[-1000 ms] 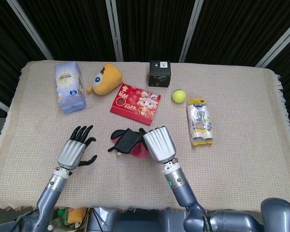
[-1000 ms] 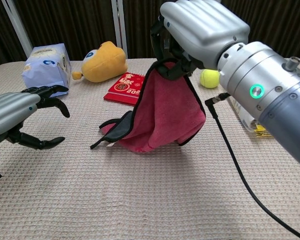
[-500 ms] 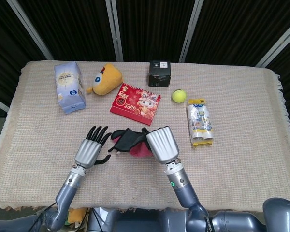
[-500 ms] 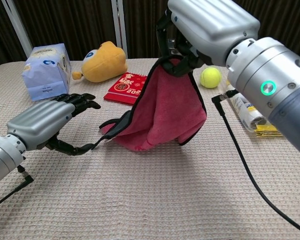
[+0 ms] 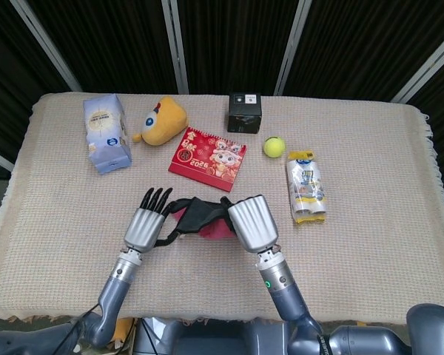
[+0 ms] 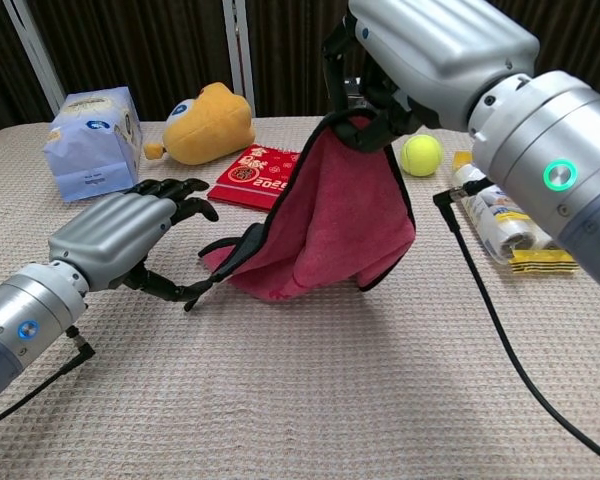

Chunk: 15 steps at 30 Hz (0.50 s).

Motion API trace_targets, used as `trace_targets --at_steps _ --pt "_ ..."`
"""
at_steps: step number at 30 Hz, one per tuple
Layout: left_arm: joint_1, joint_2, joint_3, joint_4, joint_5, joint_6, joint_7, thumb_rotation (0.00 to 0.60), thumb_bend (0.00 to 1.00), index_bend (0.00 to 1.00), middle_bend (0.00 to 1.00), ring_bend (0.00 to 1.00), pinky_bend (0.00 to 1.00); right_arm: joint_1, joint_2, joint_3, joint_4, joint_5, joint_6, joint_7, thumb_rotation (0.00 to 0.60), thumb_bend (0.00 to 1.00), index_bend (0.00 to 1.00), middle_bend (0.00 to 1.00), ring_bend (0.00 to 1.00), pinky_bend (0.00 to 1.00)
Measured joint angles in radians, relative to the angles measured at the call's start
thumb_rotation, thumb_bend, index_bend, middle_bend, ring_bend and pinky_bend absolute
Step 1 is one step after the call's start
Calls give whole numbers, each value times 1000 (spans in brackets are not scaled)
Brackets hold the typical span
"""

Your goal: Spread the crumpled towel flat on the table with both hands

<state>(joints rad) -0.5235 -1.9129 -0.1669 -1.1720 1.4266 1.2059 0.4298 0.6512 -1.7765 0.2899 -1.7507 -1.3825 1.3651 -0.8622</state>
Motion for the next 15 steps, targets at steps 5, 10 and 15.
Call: trace_targets --at_steps 5,10,15 --pt "-16 -31 -2 23 -12 -11 6 600 201 222 27 0 0 -1 3 -3 -2 -1 4 2 600 649 763 999 1000 1000" --pt "-20 -48 10 30 -10 -8 4 600 200 221 27 0 0 -2 9 -3 -5 1 6 6 600 649 763 999 1000 1000" --pt "-29 -77 7 65 -14 -7 10 600 213 245 28 0 0 -7 15 -8 -6 4 9 14 600 649 763 999 1000 1000"
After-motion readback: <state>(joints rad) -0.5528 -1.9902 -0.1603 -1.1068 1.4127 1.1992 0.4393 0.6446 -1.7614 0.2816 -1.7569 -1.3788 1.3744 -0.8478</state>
